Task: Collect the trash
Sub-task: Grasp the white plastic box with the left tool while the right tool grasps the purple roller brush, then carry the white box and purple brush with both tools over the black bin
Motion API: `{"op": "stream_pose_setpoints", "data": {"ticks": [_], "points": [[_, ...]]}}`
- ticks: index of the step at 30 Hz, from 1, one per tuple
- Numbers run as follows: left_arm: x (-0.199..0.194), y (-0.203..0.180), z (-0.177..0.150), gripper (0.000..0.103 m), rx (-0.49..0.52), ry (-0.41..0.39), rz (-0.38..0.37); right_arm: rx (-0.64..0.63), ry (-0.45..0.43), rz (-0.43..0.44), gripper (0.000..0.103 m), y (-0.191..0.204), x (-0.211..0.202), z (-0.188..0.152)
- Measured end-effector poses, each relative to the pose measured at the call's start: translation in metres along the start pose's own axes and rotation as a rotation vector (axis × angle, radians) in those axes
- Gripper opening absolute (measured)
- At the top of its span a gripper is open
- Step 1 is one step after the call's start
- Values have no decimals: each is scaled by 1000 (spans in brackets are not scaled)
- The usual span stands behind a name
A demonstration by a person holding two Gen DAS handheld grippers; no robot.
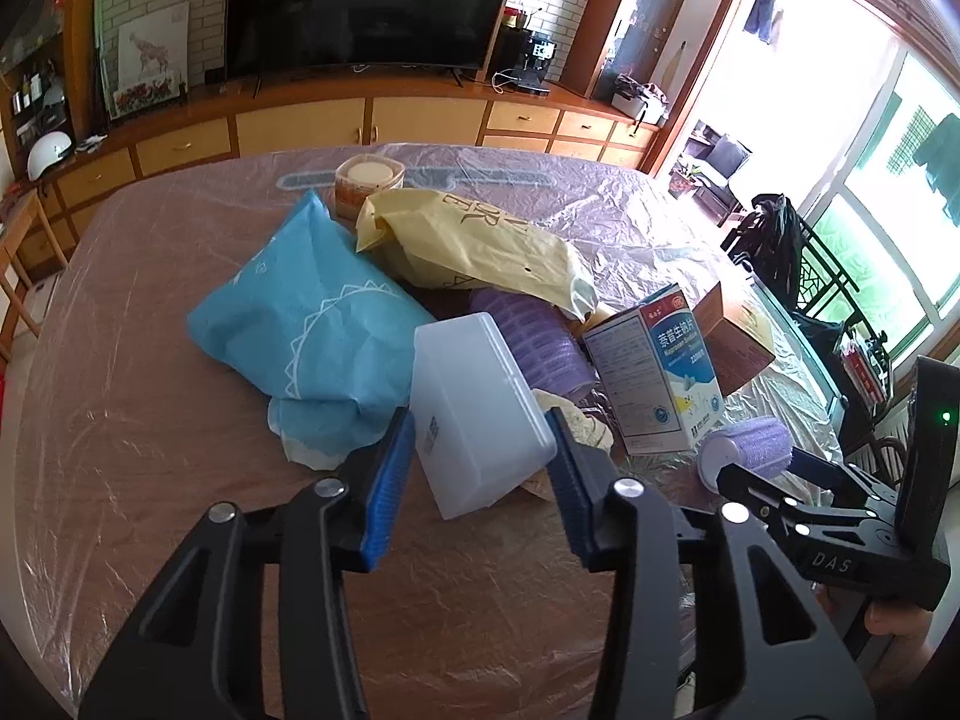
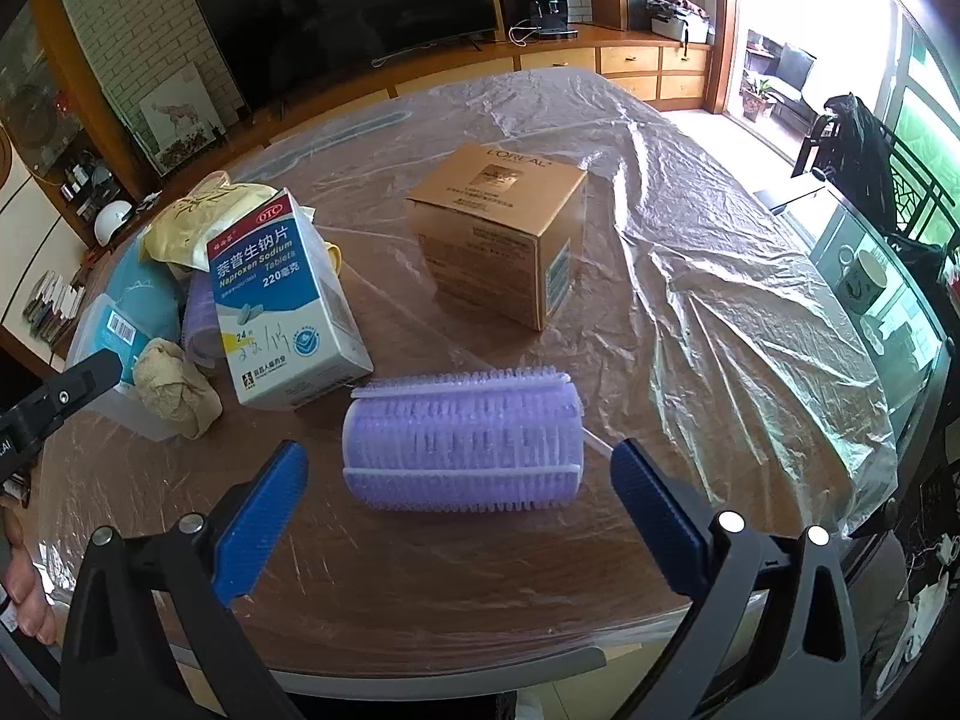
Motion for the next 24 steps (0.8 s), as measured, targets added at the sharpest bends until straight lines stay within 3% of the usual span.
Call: {"op": "stream_pose_setpoints", "data": {"ticks": [2, 6, 11, 24], "points": [[-1, -1, 1, 37, 9, 1, 1, 20, 12, 11, 97, -2, 1, 2], [-6, -3, 0, 35, 30, -7, 6, 53, 63, 55, 76, -4, 7, 1], [-14, 0, 1, 28, 45, -25, 22, 24, 26, 56, 76, -3, 0, 7], [-49, 14, 1, 28, 15, -78, -7, 15, -23, 94, 76, 3, -31, 22]]}}
Point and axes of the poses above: each gripper's, at about its wrist camera, not at the fingertips, and x roughly the way its jaws point, y to its left, z to its top, the point moved 10 cm from there along x, roughly the way its jaws point, and after that the axes turned 11 degrees about -z, right-handed, at the moved point
